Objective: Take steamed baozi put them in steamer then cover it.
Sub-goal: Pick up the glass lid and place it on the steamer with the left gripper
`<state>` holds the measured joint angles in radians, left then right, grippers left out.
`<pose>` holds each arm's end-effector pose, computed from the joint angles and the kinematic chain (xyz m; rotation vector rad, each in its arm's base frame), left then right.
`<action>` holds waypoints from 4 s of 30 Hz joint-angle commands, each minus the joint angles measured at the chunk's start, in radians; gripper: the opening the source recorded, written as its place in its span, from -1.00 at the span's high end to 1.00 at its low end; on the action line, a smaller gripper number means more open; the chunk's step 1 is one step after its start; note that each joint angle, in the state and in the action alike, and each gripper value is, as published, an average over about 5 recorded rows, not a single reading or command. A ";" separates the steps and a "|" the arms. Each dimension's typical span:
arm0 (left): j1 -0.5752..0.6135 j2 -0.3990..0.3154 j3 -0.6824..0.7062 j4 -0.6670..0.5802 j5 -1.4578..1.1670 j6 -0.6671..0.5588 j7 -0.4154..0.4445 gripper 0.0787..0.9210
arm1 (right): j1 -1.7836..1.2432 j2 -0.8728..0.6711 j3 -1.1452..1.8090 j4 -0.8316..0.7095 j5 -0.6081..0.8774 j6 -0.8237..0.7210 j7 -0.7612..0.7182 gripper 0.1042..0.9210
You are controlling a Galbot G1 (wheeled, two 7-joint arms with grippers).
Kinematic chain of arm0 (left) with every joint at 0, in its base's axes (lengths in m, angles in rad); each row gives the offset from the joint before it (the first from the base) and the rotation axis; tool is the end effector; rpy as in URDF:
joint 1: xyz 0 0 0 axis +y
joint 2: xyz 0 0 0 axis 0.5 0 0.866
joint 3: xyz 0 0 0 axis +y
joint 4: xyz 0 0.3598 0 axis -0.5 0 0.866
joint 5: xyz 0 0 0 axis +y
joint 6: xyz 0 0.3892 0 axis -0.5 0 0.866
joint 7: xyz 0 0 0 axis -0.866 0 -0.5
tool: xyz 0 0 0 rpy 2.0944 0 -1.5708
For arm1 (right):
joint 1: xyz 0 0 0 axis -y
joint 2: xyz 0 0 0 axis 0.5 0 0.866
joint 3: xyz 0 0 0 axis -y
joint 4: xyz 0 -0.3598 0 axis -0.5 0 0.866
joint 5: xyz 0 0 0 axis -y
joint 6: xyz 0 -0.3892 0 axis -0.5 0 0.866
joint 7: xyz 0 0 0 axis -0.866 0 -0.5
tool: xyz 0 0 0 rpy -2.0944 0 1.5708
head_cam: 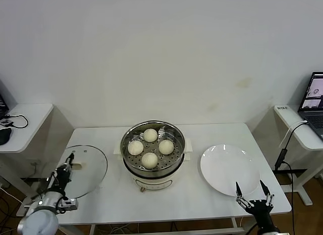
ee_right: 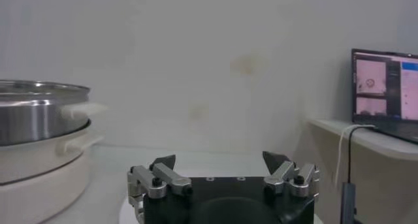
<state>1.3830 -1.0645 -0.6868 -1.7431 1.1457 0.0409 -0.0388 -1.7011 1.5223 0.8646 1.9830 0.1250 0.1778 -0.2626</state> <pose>0.2827 0.1966 -0.3381 0.0240 -2.0227 -2.2559 0.1464 -0.1290 -0.3615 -0.0174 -3.0853 0.1696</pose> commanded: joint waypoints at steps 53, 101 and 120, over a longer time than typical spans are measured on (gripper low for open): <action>-0.461 -0.433 0.613 -0.084 0.364 0.428 0.400 0.87 | 0.135 0.010 -0.139 -0.157 -0.248 0.000 -0.003 -0.76; -0.366 -0.475 0.604 -0.102 0.452 0.376 0.364 0.28 | 0.119 0.007 -0.155 -0.159 -0.245 -0.002 -0.011 -0.76; 0.051 -0.271 0.515 -0.563 0.047 0.258 0.184 -0.76 | 0.092 -0.006 -0.153 -0.160 -0.243 0.004 -0.009 -0.76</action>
<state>1.1590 -1.4317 -0.0935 -2.0415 1.4885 0.3843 0.2963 -1.6006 1.5274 0.7089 1.8252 -0.1278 0.1778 -0.2732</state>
